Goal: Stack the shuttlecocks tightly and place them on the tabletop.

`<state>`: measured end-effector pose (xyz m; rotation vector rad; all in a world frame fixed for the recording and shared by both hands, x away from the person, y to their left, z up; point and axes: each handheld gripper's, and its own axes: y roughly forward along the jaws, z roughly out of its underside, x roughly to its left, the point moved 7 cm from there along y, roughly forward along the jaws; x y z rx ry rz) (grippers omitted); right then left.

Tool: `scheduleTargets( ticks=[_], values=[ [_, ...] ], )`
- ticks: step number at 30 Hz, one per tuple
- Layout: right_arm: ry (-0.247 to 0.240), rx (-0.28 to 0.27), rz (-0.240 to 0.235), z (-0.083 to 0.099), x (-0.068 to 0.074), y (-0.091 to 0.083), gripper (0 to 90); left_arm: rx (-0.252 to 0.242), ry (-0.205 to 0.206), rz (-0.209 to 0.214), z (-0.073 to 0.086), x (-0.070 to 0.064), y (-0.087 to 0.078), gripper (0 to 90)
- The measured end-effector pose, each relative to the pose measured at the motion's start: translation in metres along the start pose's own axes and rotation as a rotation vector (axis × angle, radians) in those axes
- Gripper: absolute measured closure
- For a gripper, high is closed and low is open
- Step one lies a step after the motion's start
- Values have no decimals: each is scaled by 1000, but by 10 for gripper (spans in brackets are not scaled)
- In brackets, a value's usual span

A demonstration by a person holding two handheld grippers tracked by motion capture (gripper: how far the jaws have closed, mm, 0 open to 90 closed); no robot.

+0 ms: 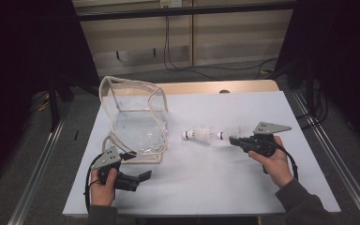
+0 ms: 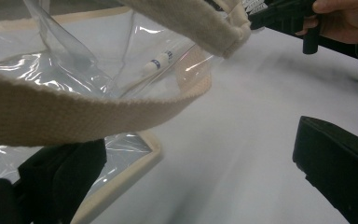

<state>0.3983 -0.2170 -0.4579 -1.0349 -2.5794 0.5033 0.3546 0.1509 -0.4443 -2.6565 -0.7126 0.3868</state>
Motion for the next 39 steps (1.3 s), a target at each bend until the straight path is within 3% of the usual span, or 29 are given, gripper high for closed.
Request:
scheduleTargets(
  ticks=[39],
  values=[
    [9, 13, 4, -1, -1, 16, 900, -2, -2, -5, 0, 0, 1, 28]
  ],
)
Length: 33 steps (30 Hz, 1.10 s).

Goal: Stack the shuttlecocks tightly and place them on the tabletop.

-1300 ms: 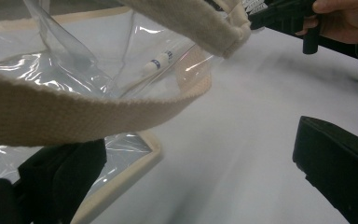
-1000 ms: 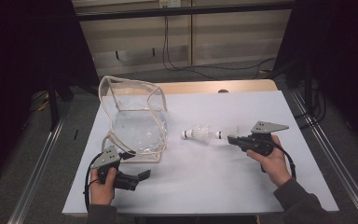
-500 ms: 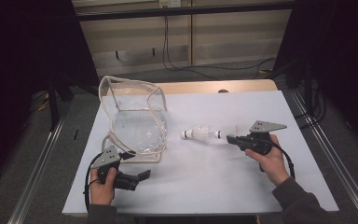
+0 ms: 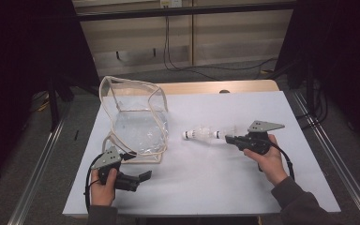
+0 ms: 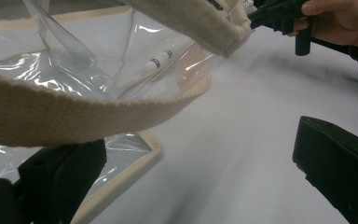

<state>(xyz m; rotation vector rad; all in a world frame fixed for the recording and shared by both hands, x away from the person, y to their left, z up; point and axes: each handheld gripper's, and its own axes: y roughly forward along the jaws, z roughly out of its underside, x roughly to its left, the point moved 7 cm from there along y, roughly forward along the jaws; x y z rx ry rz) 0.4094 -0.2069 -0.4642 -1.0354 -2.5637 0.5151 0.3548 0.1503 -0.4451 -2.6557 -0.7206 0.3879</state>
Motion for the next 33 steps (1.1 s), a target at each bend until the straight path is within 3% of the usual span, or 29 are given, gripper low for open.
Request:
scheduleTargets(
  ticks=[33],
  values=[
    [21, 6, 16, 2, -3, 14, 900, 4, 1, 2, 0, 0, 0, 29]
  ],
)
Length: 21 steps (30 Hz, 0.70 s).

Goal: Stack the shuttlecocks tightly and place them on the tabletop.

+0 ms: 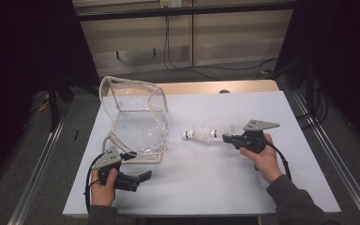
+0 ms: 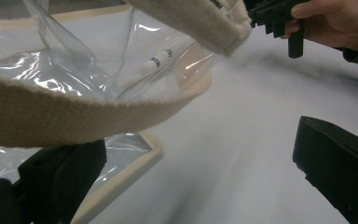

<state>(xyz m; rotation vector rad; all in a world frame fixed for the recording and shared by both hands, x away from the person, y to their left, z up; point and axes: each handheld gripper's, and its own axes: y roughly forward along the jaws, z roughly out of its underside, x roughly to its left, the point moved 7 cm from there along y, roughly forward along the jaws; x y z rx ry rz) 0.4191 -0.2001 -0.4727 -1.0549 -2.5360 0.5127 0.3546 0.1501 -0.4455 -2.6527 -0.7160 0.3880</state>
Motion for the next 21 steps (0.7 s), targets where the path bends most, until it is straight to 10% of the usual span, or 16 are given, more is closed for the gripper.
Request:
scheduleTargets(
  ticks=[21],
  values=[
    [1, 7, 0, -2, 0, 8, 900, -1, 1, -2, 0, 0, 0, 29]
  ],
)
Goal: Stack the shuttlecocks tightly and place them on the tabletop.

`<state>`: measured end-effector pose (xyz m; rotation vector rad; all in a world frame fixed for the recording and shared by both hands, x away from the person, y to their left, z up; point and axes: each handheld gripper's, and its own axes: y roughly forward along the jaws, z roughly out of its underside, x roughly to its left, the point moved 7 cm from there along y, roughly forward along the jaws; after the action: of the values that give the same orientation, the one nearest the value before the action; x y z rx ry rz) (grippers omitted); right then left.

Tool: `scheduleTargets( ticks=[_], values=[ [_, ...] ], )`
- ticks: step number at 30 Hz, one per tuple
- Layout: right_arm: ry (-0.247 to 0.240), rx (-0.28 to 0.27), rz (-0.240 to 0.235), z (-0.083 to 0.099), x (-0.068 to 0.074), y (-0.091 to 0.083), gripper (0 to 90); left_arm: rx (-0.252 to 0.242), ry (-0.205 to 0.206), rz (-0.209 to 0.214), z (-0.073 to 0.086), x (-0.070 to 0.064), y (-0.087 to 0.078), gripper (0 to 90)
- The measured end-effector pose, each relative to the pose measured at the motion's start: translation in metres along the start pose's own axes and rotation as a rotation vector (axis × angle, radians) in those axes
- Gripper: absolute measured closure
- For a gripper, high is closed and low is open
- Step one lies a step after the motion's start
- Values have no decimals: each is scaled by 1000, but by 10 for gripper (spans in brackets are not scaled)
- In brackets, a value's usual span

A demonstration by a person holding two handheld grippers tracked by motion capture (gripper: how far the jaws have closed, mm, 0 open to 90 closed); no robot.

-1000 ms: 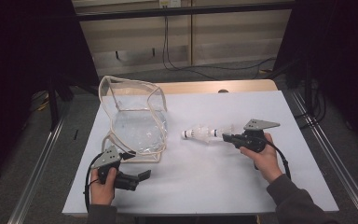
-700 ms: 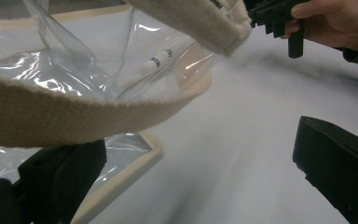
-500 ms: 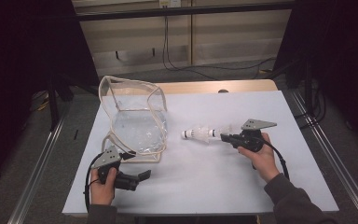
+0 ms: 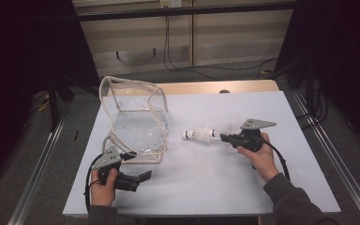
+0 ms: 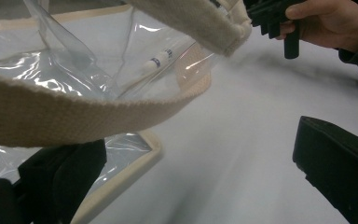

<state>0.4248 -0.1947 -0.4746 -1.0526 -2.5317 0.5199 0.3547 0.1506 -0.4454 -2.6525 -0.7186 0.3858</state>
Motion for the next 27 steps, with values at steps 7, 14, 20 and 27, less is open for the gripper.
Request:
scheduleTargets(
  ticks=[7, 14, 20, 27],
  values=[
    [3, 2, 3, 0, -1, 2, 900, -1, 0, 1, 0, 0, 0, 28],
    [4, 4, 0, 1, -1, 4, 900, -5, -2, 4, 0, 0, 0, 28],
    [1, 5, -1, 1, -1, 5, 900, -4, -1, 4, 0, 0, 0, 29],
    [0, 6, -4, 0, 0, 7, 899, -5, -1, 4, 0, 0, 0, 29]
  ],
)
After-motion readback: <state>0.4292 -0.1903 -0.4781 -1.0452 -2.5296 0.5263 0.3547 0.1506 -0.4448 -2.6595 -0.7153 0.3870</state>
